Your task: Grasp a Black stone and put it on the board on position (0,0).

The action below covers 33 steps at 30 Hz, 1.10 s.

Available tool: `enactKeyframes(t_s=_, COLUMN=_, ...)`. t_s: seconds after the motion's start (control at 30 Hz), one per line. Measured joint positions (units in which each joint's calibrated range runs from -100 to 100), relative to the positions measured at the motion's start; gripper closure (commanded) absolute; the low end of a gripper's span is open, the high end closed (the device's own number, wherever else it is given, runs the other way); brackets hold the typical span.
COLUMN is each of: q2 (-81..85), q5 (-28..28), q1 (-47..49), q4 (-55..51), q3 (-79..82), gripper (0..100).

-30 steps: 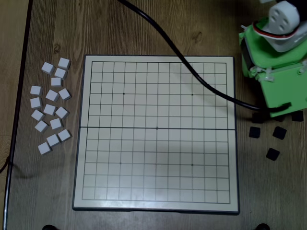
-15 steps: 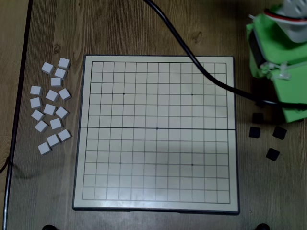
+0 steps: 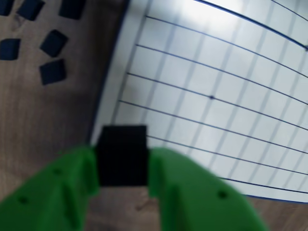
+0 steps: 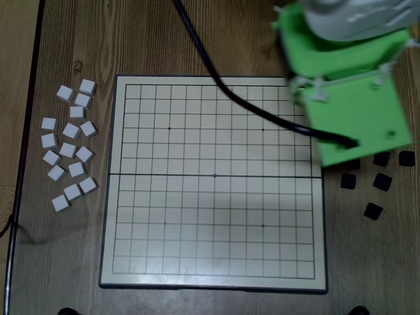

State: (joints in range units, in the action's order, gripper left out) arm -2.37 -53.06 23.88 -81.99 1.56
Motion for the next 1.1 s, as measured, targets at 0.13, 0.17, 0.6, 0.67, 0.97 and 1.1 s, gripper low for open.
enactKeyframes(t_s=0.13, q2=1.74, q5=0.29, q1=-3.13, q4=-0.87, q3=0.0, gripper=94)
enactKeyframes(t_s=0.17, q2=2.19, q5=0.29, q1=-3.88, q4=-1.19, q3=0.0, gripper=94)
enactKeyframes(t_s=0.6, q2=7.4, q5=1.27, q1=-16.5, q4=-7.06, q3=-1.34, gripper=94)
enactKeyframes(t_s=0.67, q2=8.22, q5=1.22, q1=-18.01, q4=-7.93, q3=-2.68, gripper=94)
enactKeyframes(t_s=0.97, q2=11.42, q5=1.51, q1=-22.53, q4=-12.38, q3=-10.37, gripper=94)
enactKeyframes(t_s=1.1, q2=11.51, q5=2.34, q1=-24.47, q4=-12.06, q3=-14.75, gripper=94)
